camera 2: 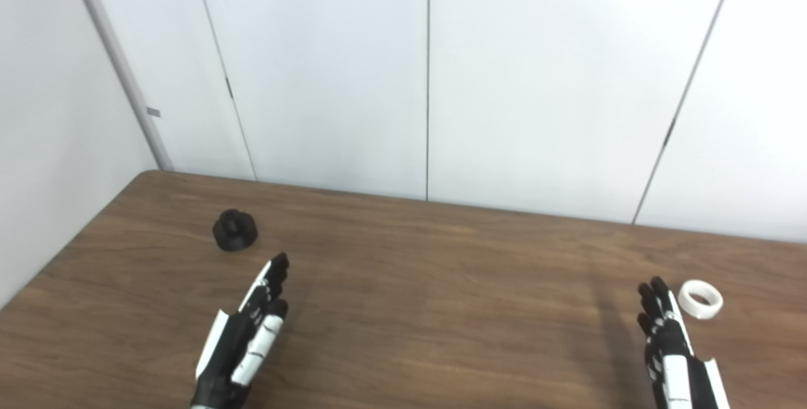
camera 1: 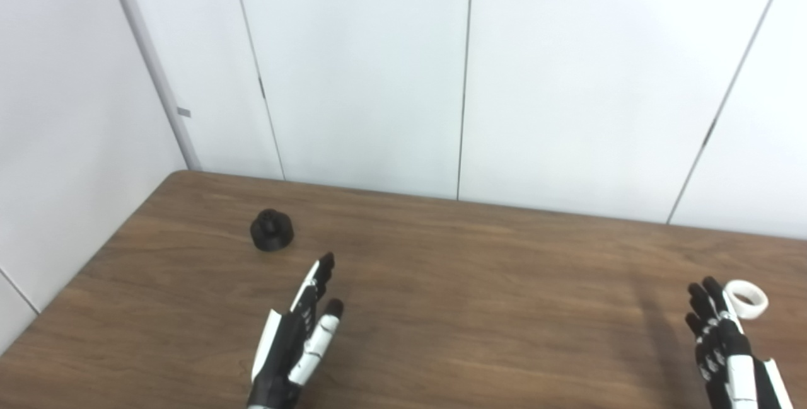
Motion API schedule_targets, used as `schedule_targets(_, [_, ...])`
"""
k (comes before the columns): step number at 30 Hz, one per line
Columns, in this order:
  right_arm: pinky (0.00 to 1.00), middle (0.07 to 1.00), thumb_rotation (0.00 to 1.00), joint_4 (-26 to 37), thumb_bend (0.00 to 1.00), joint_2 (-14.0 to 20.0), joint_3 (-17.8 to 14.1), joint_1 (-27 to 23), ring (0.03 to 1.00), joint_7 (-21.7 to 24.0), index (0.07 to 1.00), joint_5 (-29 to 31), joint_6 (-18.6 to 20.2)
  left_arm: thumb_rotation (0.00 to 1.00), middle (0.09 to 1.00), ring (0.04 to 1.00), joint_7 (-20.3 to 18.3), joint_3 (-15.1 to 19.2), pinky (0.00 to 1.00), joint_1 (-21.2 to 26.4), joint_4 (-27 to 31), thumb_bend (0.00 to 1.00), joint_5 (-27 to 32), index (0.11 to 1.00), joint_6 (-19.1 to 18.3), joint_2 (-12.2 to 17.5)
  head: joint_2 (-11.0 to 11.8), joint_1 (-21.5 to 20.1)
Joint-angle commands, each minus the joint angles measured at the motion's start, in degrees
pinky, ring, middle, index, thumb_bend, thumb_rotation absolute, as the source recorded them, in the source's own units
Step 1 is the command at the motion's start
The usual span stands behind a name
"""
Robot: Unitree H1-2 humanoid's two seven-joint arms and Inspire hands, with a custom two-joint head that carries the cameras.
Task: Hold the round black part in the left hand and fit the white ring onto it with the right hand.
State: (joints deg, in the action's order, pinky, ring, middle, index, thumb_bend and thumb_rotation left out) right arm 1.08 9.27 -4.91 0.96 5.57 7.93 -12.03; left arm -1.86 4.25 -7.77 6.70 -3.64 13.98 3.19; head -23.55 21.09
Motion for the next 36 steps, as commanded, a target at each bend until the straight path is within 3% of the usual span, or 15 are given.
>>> schedule_targets(1, [1.0,0.965,1.0,-3.9,0.52,-0.3,-0.5,2.0,1.0,0.5,0.997,0.7,-2.4,0.76,0.982,0.996,1.2,-1.5,1.0,-2.2,-4.4,0.54,-0.1,0.989,0.9,-2.4,-0.1,-0.1])
schedule_targets(7, [1.0,0.947,1.0,-5.5,0.48,-0.5,-0.6,1.4,0.995,0.7,0.987,1.3,-3.2,0.77,0.989,0.999,2.2,-1.8,1.0,-1.9,-4.7,0.53,-1.3,0.997,0.8,-2.8,-0.5,-0.5])
schedule_targets(10, [1.0,0.945,1.0,-5.8,0.46,-0.3,-0.3,1.4,0.988,1.1,0.984,1.0,-3.4,0.71,0.986,0.995,3.5,-1.9,1.0,-2.0,-4.4,0.5,-3.8,0.997,0.3,-3.0,-0.6,-0.9])
schedule_targets(13, [1.0,0.975,1.0,-5.9,0.45,0.3,0.0,1.5,0.999,2.3,0.999,1.5,-3.9,0.66,0.978,0.988,5.1,-1.6,1.0,-2.4,-3.1,0.53,-6.1,0.985,-0.2,-3.6,-0.9,-1.0])
schedule_targets(18, [1.0,0.987,1.0,-6.1,0.45,0.6,-0.1,1.7,1.0,2.5,1.0,0.9,-4.0,0.4,0.942,0.957,8.8,-0.1,0.99,-2.3,2.3,0.73,-12.2,0.947,-4.0,-4.1,-1.2,-1.2])
schedule_targets(21, [1.0,0.988,1.0,-6.3,0.46,0.6,-0.2,1.9,1.0,2.3,1.0,0.3,-3.9,0.34,0.95,0.971,9.3,1.6,1.0,-1.0,6.8,0.81,-15.4,0.94,-9.6,-3.0,-1.4,-1.2])
schedule_targets(25, [1.0,0.98,1.0,-6.9,0.47,0.3,-0.4,2.0,1.0,2.0,1.0,-0.1,-4.4,0.3,0.973,0.99,8.8,4.3,1.0,2.0,12.2,0.83,-19.9,0.929,-18.5,-0.3,-1.5,-1.4])
schedule_targets(32, [1.0,0.966,1.0,-6.7,0.47,0.2,-0.5,2.2,0.994,1.4,0.998,-1.2,-4.7,0.32,0.947,0.989,9.4,6.1,0.99,7.2,10.9,0.88,-26.0,0.897,-21.9,7.6,-1.9,-1.8])
schedule_targets(36, [1.0,0.962,1.0,-7.0,0.47,0.1,-0.6,2.2,0.991,1.4,0.996,-1.5,-5.3,0.33,0.944,0.99,9.4,6.5,0.96,9.9,9.4,0.88,-27.9,0.888,-24.5,9.8,-2.1,-2.0])
